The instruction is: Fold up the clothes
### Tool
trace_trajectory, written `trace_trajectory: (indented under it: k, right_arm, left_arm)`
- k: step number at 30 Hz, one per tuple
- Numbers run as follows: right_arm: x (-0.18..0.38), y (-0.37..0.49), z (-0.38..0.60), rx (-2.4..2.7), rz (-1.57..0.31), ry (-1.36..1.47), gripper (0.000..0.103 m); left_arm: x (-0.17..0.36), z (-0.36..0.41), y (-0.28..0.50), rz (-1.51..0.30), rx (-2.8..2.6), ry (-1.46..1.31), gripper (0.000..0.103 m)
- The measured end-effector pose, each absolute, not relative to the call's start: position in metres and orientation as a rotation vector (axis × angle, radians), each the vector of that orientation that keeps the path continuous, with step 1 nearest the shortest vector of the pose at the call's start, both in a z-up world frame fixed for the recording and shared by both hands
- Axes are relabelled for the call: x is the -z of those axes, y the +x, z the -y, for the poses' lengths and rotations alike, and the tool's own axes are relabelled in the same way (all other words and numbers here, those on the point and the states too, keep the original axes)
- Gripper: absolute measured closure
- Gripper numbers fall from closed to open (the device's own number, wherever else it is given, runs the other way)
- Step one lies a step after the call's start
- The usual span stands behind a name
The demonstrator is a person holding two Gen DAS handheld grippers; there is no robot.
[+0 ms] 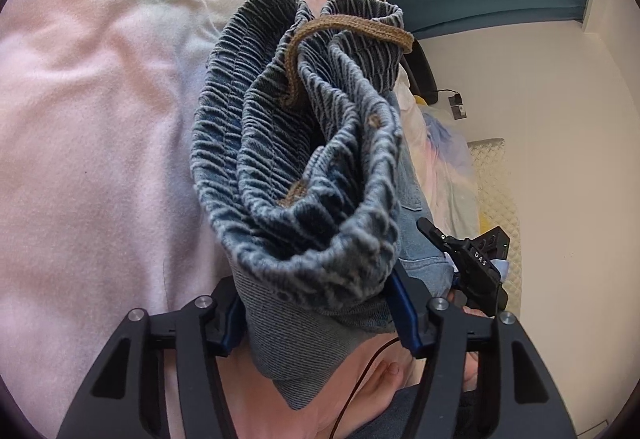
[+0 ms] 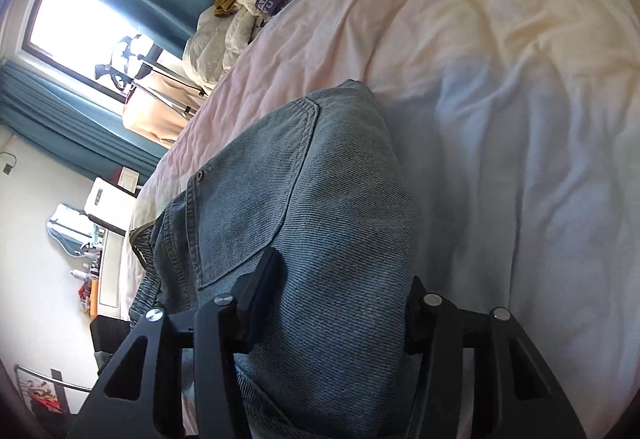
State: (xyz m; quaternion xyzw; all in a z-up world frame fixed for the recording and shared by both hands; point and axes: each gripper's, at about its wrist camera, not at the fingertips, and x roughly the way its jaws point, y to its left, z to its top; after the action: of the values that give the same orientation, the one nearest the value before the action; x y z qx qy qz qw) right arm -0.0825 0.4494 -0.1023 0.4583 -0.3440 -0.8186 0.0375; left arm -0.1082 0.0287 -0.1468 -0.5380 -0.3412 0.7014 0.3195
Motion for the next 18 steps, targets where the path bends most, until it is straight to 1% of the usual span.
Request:
trace_trajectory:
  k: [1,2,4,5,8,13,18]
  right_arm:
    - [0.1,-0.082,-0.448,2.524,1.036,1.401,0.068]
    - [0.096,-0.081,-0.446,2.538,1.012,1.393,0.07]
    - [0.09,-0.08,-0.441,2.57,0.951,1.378,0.076]
    - [0.087,-0.08,-0.439,2.588,0.921,1.373,0.077]
    - [0.08,-0.077,-0.433,2.625,0.868,1.356,0.08]
    - [0.065,-0.066,-0.429,2.668,0.854,1.28,0.084]
    - [0.042,-0.048,-0.428,2.695,0.885,1.175,0.088]
  left_arm:
    - [0.145,-0.029,-0.107,0.883,-1.862,-1.419,0.052]
    - [0.145,-0.029,-0.107,0.878,-1.875,-1.421,0.055]
    - [0.144,-0.03,-0.107,0.87,-1.895,-1.422,0.059]
    - [0.143,-0.031,-0.106,0.861,-1.905,-1.42,0.062]
    - [0.138,-0.034,-0.106,0.845,-1.938,-1.416,0.064]
    - [0.122,-0.047,-0.095,0.775,-2.02,-1.371,0.067]
    - [0.101,-0.047,-0.08,0.733,-2.03,-1.324,0.07]
